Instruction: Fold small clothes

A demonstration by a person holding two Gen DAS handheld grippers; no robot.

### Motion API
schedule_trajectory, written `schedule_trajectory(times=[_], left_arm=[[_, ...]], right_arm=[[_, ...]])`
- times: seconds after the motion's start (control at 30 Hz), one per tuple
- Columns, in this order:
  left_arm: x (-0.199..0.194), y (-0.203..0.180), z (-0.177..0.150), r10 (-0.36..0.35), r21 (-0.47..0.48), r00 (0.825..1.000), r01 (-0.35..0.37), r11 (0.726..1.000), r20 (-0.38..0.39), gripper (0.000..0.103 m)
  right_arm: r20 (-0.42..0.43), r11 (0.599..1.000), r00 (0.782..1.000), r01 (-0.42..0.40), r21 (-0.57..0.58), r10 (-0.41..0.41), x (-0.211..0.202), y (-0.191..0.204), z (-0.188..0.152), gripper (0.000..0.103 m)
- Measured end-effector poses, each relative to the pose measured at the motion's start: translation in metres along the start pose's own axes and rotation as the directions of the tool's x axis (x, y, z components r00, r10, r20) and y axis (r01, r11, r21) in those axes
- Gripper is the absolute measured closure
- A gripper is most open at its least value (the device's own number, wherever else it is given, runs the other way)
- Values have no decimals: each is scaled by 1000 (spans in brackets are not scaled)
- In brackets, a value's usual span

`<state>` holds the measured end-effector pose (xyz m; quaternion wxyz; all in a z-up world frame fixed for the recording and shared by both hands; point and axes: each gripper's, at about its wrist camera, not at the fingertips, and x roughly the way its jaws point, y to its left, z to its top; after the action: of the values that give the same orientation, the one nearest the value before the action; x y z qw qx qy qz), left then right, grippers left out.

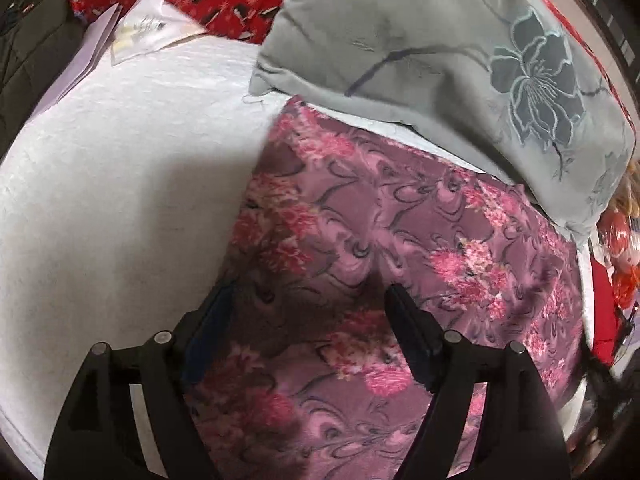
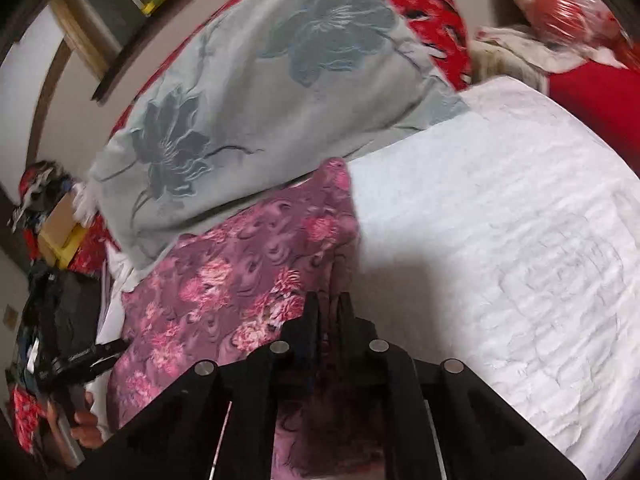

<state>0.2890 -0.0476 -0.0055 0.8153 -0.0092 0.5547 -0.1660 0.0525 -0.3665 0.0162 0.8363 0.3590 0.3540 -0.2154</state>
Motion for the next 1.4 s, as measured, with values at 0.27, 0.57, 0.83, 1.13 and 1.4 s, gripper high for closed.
schedule_trajectory(times=[0.27,0.57,0.83,1.13,1.4], left_arm=[[-16,5,0,-9,11,999,8,1000,37,24],[-11,35,5,58,-17,998,-58,998,12,21],[-40,115,12,9,-191,999,-2,982,34,22],[-40,138,26,10,-87,998,-15,996,-55,22],[-10,107,42,-230,-53,951,224,973,-206,22]], right_arm=[[91,996,993,78,-49,-74,-16,28,5,78],[-1,968,985,167,-189,-170,16,67,-20,67],[-239,761,969,-196,-619,55,28,228,-104,50],[-146,266,989,-147,-953,23,61,342,-255,42],[-35,456,999,-34,-889,7,83,349,-211,94]])
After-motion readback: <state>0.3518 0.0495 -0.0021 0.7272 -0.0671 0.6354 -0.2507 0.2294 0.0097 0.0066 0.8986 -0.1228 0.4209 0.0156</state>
